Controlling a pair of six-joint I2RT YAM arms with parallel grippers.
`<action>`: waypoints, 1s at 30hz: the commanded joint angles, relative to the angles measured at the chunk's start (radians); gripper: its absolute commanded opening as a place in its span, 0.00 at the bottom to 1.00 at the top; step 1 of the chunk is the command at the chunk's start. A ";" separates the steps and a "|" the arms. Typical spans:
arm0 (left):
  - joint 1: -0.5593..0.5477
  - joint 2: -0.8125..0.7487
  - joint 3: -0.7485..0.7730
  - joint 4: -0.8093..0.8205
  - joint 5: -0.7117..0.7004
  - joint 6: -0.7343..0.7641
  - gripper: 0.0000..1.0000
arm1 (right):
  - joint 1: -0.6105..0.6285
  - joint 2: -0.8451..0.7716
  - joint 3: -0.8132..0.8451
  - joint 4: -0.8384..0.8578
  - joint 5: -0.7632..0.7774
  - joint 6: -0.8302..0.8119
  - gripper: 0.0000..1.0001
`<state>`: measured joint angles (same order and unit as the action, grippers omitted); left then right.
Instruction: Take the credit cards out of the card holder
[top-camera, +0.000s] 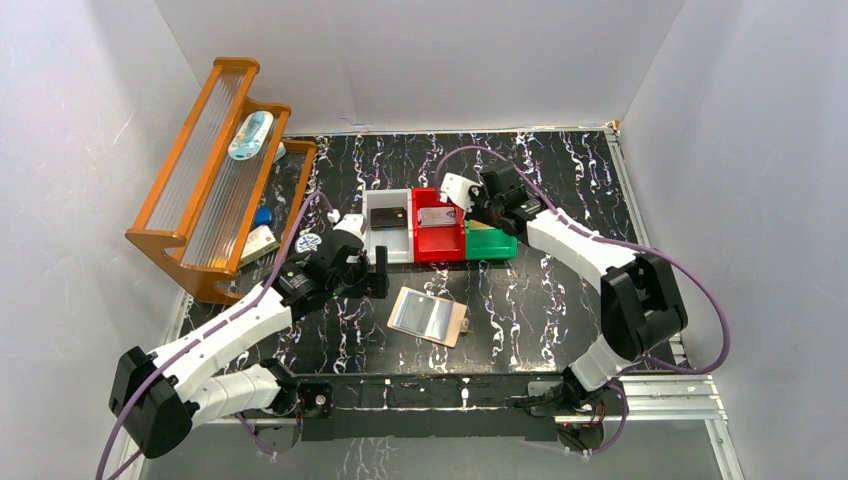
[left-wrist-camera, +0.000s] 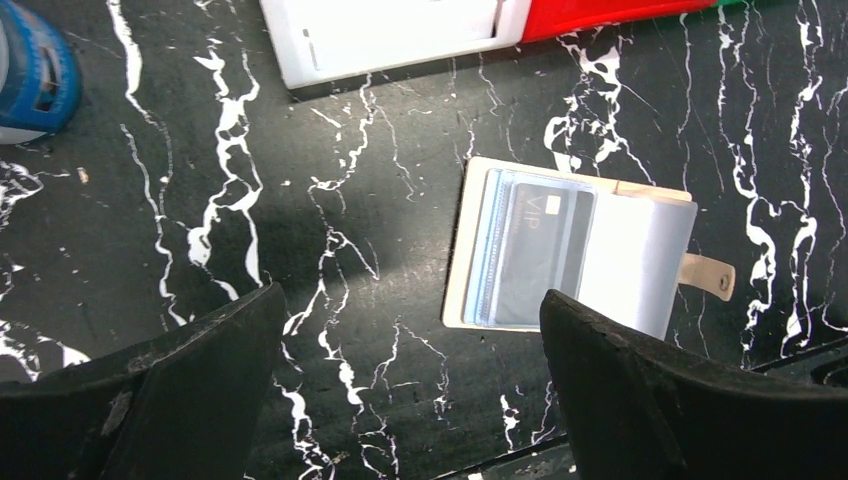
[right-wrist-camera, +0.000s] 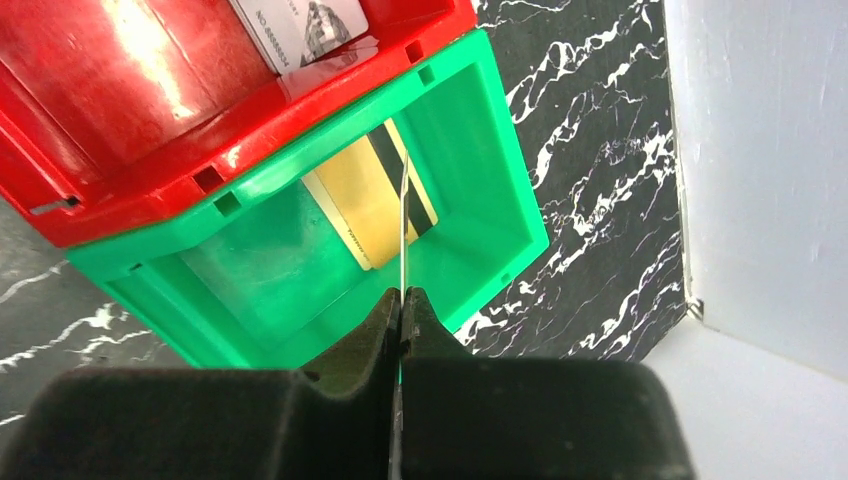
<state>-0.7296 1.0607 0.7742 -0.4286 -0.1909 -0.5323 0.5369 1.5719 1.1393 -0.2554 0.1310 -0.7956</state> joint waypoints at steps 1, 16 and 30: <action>0.018 -0.042 -0.002 -0.065 -0.057 0.021 0.99 | -0.037 0.034 -0.007 0.113 -0.057 -0.162 0.00; 0.048 -0.097 -0.010 -0.106 -0.051 0.037 0.98 | -0.099 0.142 0.041 0.108 -0.196 -0.300 0.00; 0.056 -0.108 -0.008 -0.110 -0.051 0.044 0.98 | -0.117 0.274 0.083 0.184 -0.202 -0.374 0.00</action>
<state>-0.6815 0.9730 0.7692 -0.5243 -0.2283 -0.5011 0.4267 1.8328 1.1595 -0.1314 -0.0525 -1.1259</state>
